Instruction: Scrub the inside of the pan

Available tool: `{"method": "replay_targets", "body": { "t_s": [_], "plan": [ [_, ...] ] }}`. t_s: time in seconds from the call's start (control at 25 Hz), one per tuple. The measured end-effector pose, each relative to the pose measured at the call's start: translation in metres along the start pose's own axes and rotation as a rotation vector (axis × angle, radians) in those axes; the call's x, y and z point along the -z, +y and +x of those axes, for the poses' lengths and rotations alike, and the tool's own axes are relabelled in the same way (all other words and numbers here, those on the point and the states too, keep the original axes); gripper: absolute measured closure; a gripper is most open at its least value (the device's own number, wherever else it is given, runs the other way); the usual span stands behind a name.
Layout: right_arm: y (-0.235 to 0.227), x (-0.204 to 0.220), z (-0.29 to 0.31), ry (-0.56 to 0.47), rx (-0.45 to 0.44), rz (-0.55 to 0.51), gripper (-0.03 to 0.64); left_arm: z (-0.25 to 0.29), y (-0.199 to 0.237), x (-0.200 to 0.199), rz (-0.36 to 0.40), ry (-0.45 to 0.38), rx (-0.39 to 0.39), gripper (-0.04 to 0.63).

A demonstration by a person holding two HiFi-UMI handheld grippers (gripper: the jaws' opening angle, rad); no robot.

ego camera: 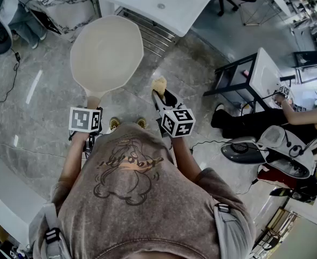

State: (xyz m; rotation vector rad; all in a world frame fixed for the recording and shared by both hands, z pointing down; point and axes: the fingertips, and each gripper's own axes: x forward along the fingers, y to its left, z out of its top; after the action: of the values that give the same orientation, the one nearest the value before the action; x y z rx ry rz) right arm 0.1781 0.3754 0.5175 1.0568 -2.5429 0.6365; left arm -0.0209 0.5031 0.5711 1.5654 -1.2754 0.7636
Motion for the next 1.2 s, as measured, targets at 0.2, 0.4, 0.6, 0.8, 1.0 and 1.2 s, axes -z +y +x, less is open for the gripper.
{"method": "replay_targets", "body": {
  "t_s": [0.2,0.4,0.6,0.8,1.0,1.2],
  "plan": [
    [0.008,0.005,0.006,0.003,0.001,0.002,0.462,-0.003,0.008,-0.001,0.022,-0.001,0.003,0.534],
    [0.016,0.001,0.019,-0.015,0.016,0.020,0.462,-0.006,0.022,-0.009,0.034,0.006,0.019,0.534],
    [0.031,-0.007,0.032,-0.058,0.038,0.045,0.460,-0.007,0.046,-0.017,0.074,0.014,0.026,0.532],
    [0.044,-0.017,0.046,-0.090,0.046,0.052,0.460,-0.009,0.069,-0.029,0.102,0.018,0.051,0.532],
    [0.038,-0.024,0.060,-0.096,0.060,0.065,0.460,-0.001,0.079,-0.040,0.113,0.036,0.072,0.532],
    [0.017,-0.041,0.088,-0.099,0.052,0.075,0.460,0.016,0.086,-0.071,0.124,0.046,0.081,0.531]
  ]
}}
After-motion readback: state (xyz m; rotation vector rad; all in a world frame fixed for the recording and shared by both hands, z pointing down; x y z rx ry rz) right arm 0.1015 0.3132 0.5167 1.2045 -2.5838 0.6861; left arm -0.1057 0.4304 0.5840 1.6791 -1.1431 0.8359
